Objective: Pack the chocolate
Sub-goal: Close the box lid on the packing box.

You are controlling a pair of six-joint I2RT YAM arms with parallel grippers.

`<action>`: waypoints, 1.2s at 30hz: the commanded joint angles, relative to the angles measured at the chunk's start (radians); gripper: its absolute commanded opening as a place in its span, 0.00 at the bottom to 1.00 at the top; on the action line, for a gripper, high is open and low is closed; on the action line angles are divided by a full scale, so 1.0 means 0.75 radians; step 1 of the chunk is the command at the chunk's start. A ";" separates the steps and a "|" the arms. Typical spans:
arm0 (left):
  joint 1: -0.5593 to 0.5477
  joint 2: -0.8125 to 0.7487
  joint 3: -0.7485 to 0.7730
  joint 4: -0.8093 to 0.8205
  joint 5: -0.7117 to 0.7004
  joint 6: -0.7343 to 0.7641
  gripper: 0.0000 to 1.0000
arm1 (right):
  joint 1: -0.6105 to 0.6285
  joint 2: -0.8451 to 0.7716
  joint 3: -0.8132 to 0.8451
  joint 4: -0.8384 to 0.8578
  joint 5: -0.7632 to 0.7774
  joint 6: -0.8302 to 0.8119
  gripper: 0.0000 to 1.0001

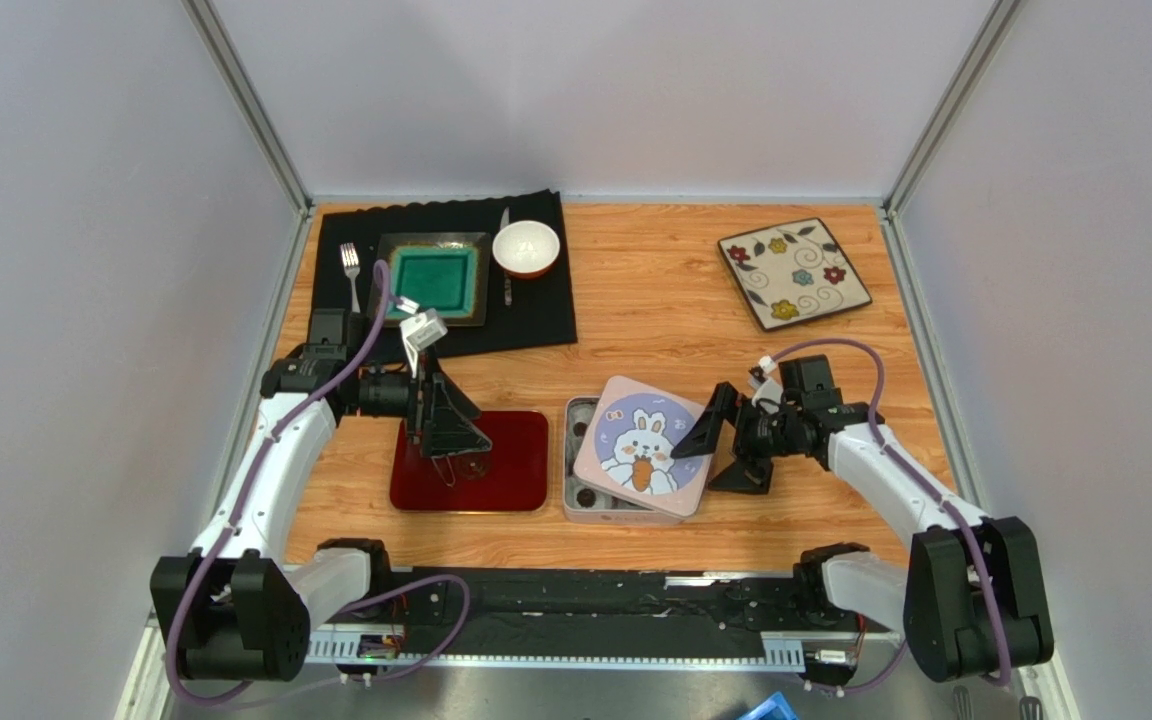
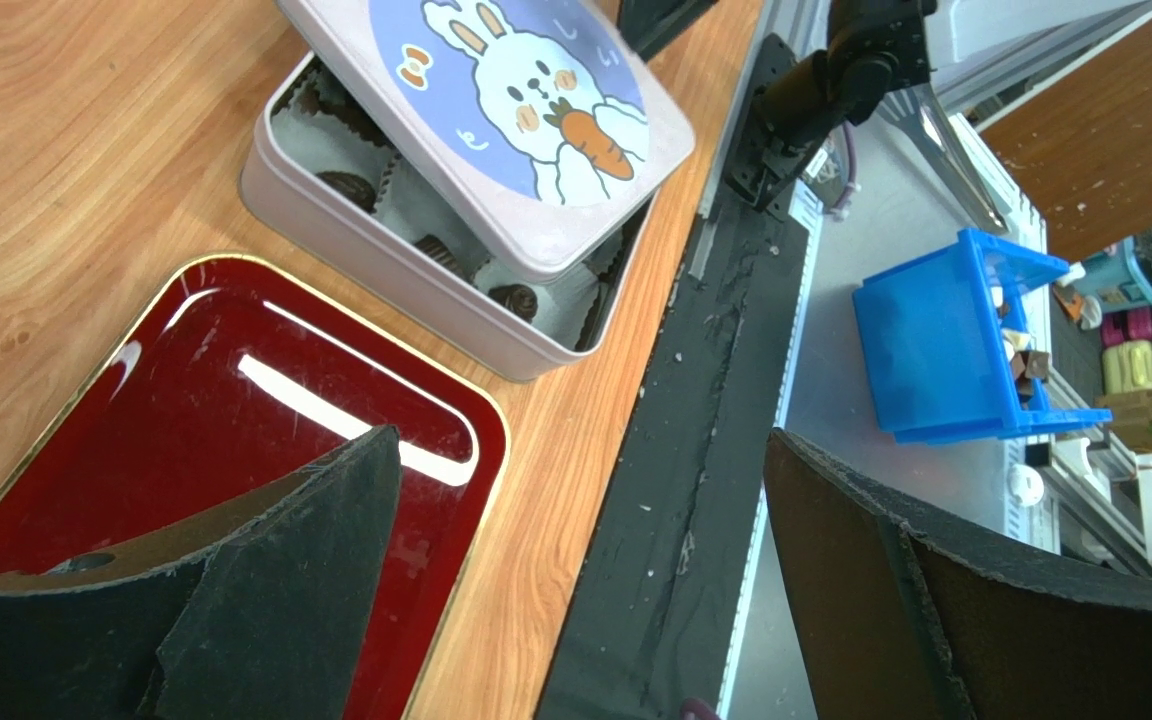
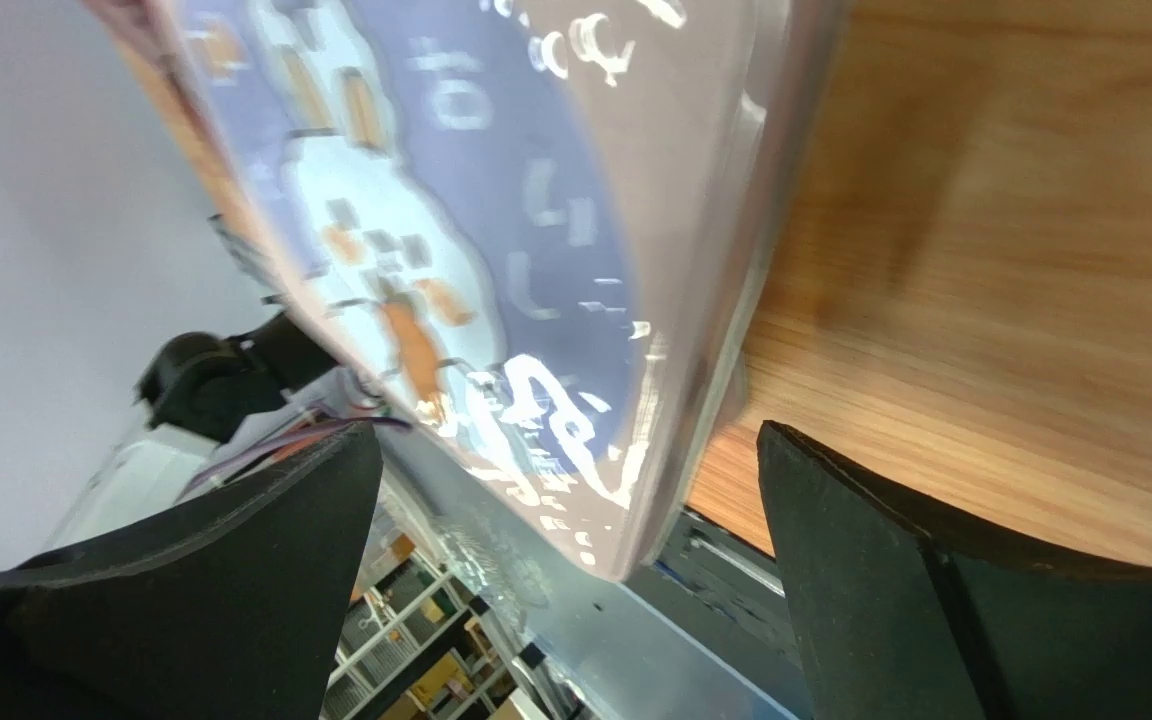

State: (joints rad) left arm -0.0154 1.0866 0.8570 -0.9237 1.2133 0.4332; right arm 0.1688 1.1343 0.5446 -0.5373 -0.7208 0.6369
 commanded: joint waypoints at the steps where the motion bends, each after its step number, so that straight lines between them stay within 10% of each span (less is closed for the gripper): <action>1: -0.002 -0.023 0.060 -0.004 0.082 0.012 0.99 | -0.002 0.028 0.027 -0.216 0.167 -0.129 1.00; 19: -0.002 -0.031 0.074 -0.043 0.096 0.050 0.99 | 0.002 -0.103 0.386 -0.427 0.654 -0.125 0.99; 23: 0.000 -0.029 0.078 -0.069 0.092 0.079 0.99 | -0.037 -0.122 0.432 -0.419 0.840 -0.095 0.47; 24: 0.000 -0.029 0.080 -0.083 0.092 0.085 0.99 | -0.041 -0.109 0.436 -0.419 0.861 -0.074 0.18; 26: -0.002 -0.027 0.085 -0.090 0.094 0.097 0.99 | -0.047 -0.058 0.426 -0.417 0.895 -0.054 0.27; 28: -0.002 -0.031 0.087 -0.096 0.098 0.104 0.99 | -0.049 -0.011 0.407 -0.386 0.918 -0.009 0.69; 31: -0.002 -0.031 0.087 -0.098 0.102 0.108 0.99 | -0.049 0.023 0.340 -0.292 0.922 0.053 0.94; 36: -0.002 -0.031 0.103 -0.132 0.098 0.138 0.99 | -0.049 0.069 0.262 -0.151 0.926 0.163 1.00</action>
State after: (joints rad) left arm -0.0154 1.0840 0.8814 -0.9947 1.2522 0.4831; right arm 0.1349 1.1698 0.7696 -0.7700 -0.0605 0.6720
